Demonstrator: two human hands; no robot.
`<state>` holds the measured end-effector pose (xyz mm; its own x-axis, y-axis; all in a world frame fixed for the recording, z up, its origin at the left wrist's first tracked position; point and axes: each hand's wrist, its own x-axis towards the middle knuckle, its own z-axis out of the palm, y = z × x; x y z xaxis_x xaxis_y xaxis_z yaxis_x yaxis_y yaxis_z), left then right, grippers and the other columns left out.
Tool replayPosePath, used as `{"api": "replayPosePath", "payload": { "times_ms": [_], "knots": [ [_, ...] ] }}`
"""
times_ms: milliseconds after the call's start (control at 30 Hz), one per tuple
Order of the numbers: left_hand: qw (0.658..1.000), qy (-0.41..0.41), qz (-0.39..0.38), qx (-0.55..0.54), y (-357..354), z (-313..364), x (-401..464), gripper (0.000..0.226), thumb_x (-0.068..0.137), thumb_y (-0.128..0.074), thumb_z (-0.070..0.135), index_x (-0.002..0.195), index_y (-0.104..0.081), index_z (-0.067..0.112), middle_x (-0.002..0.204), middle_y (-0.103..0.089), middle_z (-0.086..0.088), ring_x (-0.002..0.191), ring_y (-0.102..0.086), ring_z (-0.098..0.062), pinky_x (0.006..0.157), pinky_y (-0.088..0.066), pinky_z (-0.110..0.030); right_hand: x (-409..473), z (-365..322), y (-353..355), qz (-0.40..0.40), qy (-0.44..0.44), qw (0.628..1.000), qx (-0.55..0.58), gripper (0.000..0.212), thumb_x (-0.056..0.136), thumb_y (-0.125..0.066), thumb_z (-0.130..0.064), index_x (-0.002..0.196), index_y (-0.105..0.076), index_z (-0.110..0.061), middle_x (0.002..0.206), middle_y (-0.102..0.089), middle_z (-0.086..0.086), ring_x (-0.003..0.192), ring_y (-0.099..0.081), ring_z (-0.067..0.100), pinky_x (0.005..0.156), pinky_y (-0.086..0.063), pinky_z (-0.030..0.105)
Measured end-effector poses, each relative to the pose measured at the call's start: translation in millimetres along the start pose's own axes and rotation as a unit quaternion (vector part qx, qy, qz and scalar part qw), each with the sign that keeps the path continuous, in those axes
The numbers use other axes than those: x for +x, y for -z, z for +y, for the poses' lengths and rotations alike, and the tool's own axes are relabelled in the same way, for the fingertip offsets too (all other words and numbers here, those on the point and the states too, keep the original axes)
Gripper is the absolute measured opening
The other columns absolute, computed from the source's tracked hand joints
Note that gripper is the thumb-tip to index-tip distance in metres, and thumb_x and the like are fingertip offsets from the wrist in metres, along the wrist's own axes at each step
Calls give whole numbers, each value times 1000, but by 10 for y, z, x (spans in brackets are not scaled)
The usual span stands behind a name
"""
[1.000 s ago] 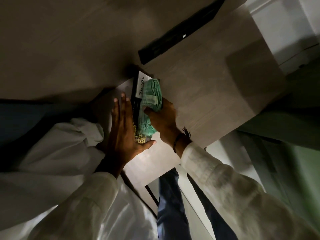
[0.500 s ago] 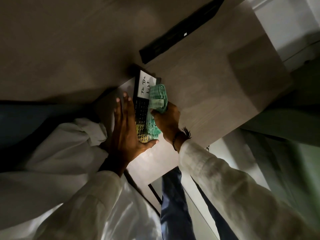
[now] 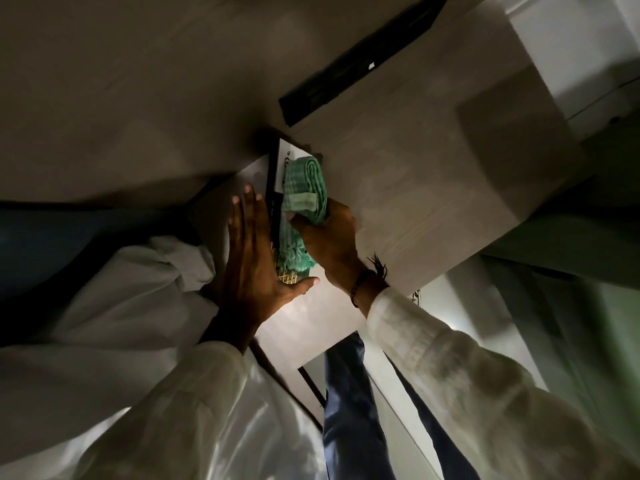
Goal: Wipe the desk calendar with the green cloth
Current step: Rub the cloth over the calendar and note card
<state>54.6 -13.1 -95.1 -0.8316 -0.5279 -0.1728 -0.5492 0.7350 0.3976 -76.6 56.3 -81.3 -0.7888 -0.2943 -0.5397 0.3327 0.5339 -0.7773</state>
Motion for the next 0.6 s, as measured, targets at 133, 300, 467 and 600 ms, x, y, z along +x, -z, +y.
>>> {"api": "replayPosePath", "payload": {
  "times_ms": [133,300,467,600],
  "knots": [
    [1000,13,-1,-23,13,28,0,161,51,-77,86,169,0,7,179,-3,-17,167,-2,-36,132,-19,-60,75,20,30,38,-21,998,-46,16,81,-73,-9,96,-76,-5,87,-79,15,78,-75,31,69,-63,49],
    [999,12,-1,-31,29,48,0,159,52,-81,82,168,-2,6,177,-7,-22,166,-6,-40,130,-22,-64,-15,1,-30,18,31,999,-36,19,80,-74,-14,98,-76,-10,91,-80,10,79,-75,21,69,-65,44],
    [999,10,0,-47,63,79,-11,154,54,-77,81,167,-1,9,177,-10,-23,166,-8,-41,130,-22,-63,60,5,-52,56,-13,996,-67,18,79,-71,-8,96,-76,-6,89,-79,14,80,-75,31,70,-64,48],
    [999,9,4,-53,78,73,-18,155,56,-79,80,166,-8,-2,176,-11,-26,165,-9,-43,129,-24,-64,8,-31,-125,41,-52,998,-9,21,76,-73,-19,96,-76,-17,85,-78,1,79,-76,22,72,-66,45]
  ]
}}
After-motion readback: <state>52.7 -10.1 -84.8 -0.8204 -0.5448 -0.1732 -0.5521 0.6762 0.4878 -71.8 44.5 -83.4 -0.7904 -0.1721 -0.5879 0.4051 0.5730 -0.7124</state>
